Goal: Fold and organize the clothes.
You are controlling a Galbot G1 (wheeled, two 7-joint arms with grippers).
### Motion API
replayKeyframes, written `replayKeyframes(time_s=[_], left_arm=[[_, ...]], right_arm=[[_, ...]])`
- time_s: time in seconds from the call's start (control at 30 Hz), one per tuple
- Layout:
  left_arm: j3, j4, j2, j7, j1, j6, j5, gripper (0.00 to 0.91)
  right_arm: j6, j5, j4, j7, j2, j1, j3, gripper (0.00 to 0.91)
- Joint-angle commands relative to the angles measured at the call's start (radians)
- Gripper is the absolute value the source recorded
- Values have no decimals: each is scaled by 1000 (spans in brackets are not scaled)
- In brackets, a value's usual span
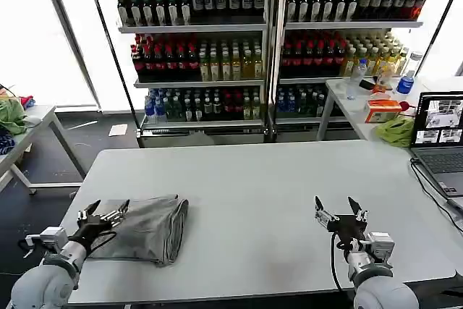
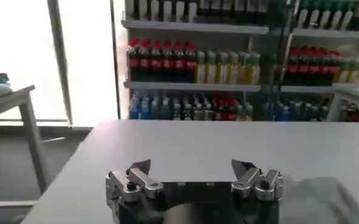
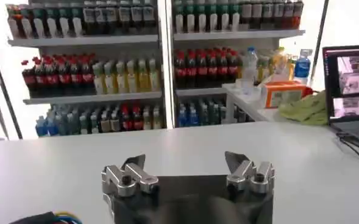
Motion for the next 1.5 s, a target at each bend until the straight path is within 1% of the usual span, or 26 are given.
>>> replayKeyframes(time_s=[0.03,0.2,0.6,0.77,0.9,1.2,1.37,1.43,1.47,1.5], left_arm=[[-89,130,40,27,8,4,-39,907],[-87,166,38,34,2,17,-71,907],[-81,154,17,44,22,21,-72,907],[-77,127,9,56,33,36,-77,907],[-78,89,1,55,41,63,-151,907],[-62,91,-8,65,45,62,-131,907],[-52,88,-17,78,51,63,-116,846],[-48,93,-19,81,50,64,-110,806],[-47,94,-20,83,50,63,-108,736],[-45,96,-20,83,51,63,-105,685]], right_arm=[[-1,4,0,1,-9,0,4,907],[-2,8,3,2,-12,-4,15,907],[0,0,2,2,-6,-9,2,907],[1,-2,2,2,-7,-16,4,907],[3,-5,3,1,-6,-20,4,907],[5,-7,2,0,-4,-23,4,907],[5,-8,0,-1,-2,-19,-2,907],[5,-9,-1,-1,-2,-17,-3,907],[5,-8,-1,-1,-2,-15,-3,907],[5,-8,-2,-1,-3,-15,-3,907]])
